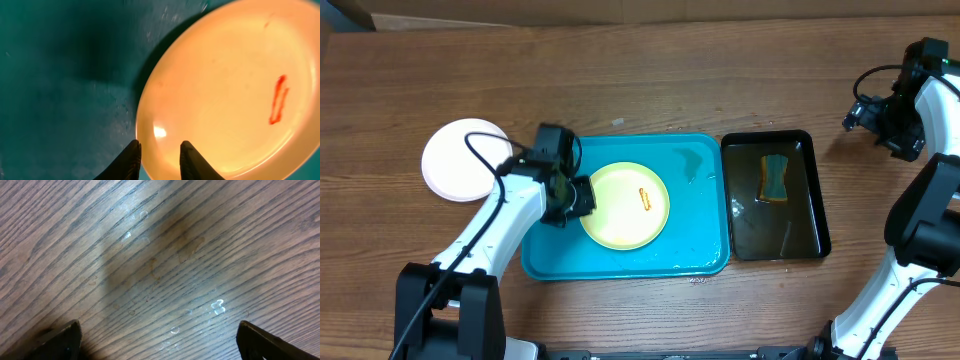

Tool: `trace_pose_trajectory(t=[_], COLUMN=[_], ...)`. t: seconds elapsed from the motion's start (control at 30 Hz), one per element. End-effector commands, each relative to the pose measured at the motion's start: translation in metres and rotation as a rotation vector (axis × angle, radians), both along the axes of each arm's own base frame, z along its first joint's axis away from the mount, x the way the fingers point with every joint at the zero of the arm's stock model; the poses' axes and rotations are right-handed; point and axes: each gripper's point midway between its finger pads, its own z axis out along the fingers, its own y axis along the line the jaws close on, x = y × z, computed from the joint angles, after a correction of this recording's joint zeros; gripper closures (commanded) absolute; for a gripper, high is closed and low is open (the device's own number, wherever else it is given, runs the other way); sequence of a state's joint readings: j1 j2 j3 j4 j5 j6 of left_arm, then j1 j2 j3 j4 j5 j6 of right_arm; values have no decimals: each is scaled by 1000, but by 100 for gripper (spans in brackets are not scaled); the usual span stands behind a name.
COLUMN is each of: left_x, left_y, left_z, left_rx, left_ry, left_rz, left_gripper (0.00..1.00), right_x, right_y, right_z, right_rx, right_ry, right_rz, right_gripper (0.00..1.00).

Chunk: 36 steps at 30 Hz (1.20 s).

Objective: Clean dirty plates on tray and stack at the side
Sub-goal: 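Grasp yellow plate rim with left gripper and drag it left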

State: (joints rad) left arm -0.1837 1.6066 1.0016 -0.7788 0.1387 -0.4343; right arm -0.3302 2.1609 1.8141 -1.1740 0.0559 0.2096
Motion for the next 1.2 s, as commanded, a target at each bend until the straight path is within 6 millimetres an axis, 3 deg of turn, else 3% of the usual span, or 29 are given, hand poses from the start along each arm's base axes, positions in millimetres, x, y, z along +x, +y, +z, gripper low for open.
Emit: trace_pose_trajectory(t=[0.0, 0.03, 0.27, 0.4, 0.53, 0.7, 0.83, 0.93, 1.0, 1.17], left_x=[16, 15, 2, 3, 4, 6, 8, 13, 18, 19], left_y=[6, 7, 12, 3, -2, -2, -3, -4, -5, -4], left_z=[15, 14, -8, -27, -42, -43, -43, -42, -42, -42], left_rx=[60, 71, 100, 61, 39, 39, 26, 16, 10, 12], left_ry=[-53, -50, 57, 99, 125, 122, 121, 110, 89, 88], left_rz=[-12, -9, -12, -20, -23, -22, 27, 73, 84, 87], left_gripper=[65, 58, 64, 69, 82, 84, 96, 95, 87, 85], right_x=[7, 7, 7, 7, 7, 7, 7, 7, 7, 7], right_y=[-1, -1, -1, -1, -1, -1, -1, -1, -1, -1], right_z=[16, 16, 16, 16, 16, 16, 16, 16, 16, 16], right_rx=[-18, -18, -18, -18, -18, -18, -18, -18, -18, -18], right_ry=[-44, -44, -45, -45, -44, -44, -44, -44, -45, -44], right_rz=[0, 0, 0, 0, 0, 0, 0, 0, 0, 0], right_gripper=[0, 0, 0, 0, 0, 0, 0, 0, 0, 0])
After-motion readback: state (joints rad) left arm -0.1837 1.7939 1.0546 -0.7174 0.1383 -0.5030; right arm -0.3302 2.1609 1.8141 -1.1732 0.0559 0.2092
